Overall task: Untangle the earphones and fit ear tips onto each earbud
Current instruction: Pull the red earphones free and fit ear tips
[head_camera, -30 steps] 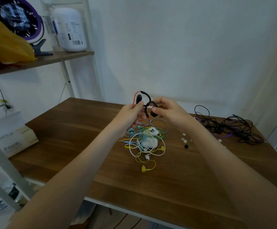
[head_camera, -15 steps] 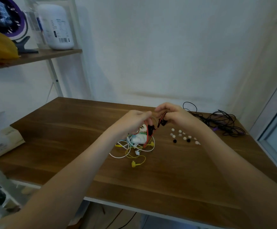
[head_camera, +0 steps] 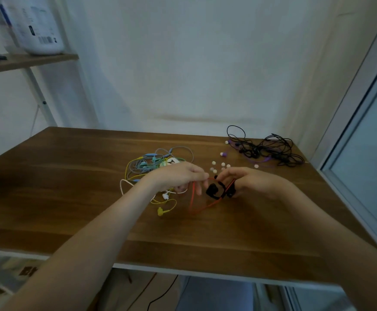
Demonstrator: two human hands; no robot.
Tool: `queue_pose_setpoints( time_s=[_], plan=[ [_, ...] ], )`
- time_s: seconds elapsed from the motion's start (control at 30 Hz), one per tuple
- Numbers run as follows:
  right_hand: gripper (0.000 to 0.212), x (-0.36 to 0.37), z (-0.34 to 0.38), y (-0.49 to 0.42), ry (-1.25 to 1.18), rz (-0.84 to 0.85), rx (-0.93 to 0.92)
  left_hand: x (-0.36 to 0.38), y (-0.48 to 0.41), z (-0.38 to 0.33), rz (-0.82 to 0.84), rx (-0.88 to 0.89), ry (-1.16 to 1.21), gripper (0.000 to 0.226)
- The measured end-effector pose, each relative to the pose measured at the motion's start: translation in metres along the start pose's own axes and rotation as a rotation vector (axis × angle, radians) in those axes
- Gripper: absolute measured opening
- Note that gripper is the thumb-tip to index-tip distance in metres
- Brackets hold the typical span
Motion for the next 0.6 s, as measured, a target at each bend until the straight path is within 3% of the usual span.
queue_pose_setpoints(
  time_s=[0.23,0.37,0.47,0.53,0.6],
  plan=[
    [0.060,0.004,-0.011,0.005,-0.167,0.128,-0.001,-0.004,0.003,0.003,0.070,-0.102,-0.187,0.014],
    [0.057,0.004,-0.019,0.003,-0.185,0.109,-0.077,-0.007,0.001,-0.001,0.101,-0.198,-0.356,0.025],
    [0.041,0.004,-0.021,-0.001,-0.217,-0.051,-0.120,-0.006,0.000,-0.004,0.124,-0.276,-0.331,0.029],
    [0.024,0.001,-0.022,-0.004,-0.230,-0.258,-0.134,-0.006,-0.001,-0.004,0.120,-0.313,-0.333,0.030],
    [0.020,-0.005,-0.024,-0.009,-0.065,-0.476,-0.117,-0.005,-0.004,-0.004,0.111,-0.307,-0.323,0.031]
  ],
)
Point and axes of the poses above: each hand's wrist, its own y-axis away from the middle knuckle, its own x-axis out of the palm, z = x × y, the point moved 3 cm from there along -y, towards the middle knuckle, and after that the axes turned 1 degree about x, right-handed, at the moved point
